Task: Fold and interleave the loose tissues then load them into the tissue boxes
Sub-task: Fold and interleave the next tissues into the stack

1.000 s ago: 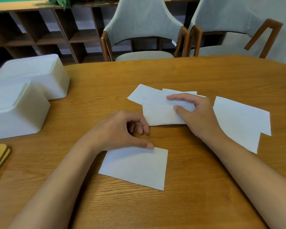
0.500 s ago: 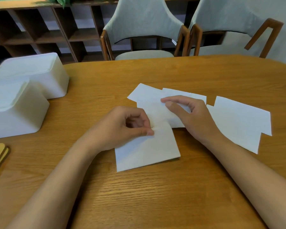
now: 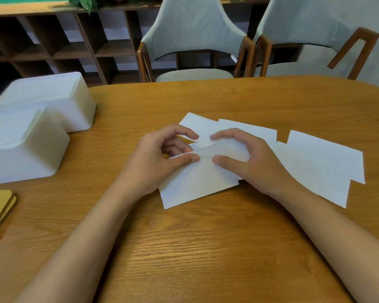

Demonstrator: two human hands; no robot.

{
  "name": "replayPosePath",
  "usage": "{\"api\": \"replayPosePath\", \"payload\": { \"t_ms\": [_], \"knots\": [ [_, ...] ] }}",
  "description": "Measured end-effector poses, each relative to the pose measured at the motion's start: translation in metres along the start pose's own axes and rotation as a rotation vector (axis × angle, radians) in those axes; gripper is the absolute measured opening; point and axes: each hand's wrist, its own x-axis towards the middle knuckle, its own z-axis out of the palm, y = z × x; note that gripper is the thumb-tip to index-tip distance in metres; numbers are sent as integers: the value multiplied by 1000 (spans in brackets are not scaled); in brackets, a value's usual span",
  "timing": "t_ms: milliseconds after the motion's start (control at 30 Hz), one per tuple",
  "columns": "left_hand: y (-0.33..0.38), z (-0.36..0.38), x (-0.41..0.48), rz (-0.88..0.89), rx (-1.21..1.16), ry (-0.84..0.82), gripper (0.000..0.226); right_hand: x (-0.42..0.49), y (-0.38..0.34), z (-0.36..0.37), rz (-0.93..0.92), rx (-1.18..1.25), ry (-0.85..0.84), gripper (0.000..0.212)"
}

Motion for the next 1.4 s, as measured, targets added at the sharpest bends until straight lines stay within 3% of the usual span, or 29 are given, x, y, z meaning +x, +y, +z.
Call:
{"api": "replayPosePath", "payload": {
  "t_ms": [67, 133, 333, 700, 833, 967, 1100, 1400],
  "knots": [
    [0, 2, -1, 28, 48, 39, 33, -2, 0, 1, -1, -9, -63, 63],
    [1, 4, -2, 47, 86, 80, 31, -2, -1, 2, 1, -6, -100, 81],
    [1, 10, -1, 38, 51, 110, 27, -6, -6, 5, -35, 3, -123, 88],
    [-10, 19, 2, 87, 61, 121, 27, -7, -9, 9, -61, -21, -110, 73],
    [-15, 15, 6, -43, -74, 116, 20, -6, -8, 7, -66, 38, -36, 64],
    [-23, 12, 7, -53, -20, 159, 8, -4, -8, 4, -69, 33, -16, 55],
    [-26, 16, 8, -15, -58, 193, 11, -4, -6, 2, -68, 27, -56, 35],
    [-26, 26, 9, -5, -73, 240, 25, -1, 2, -12, -19, 11, 95, 33]
  ]
}}
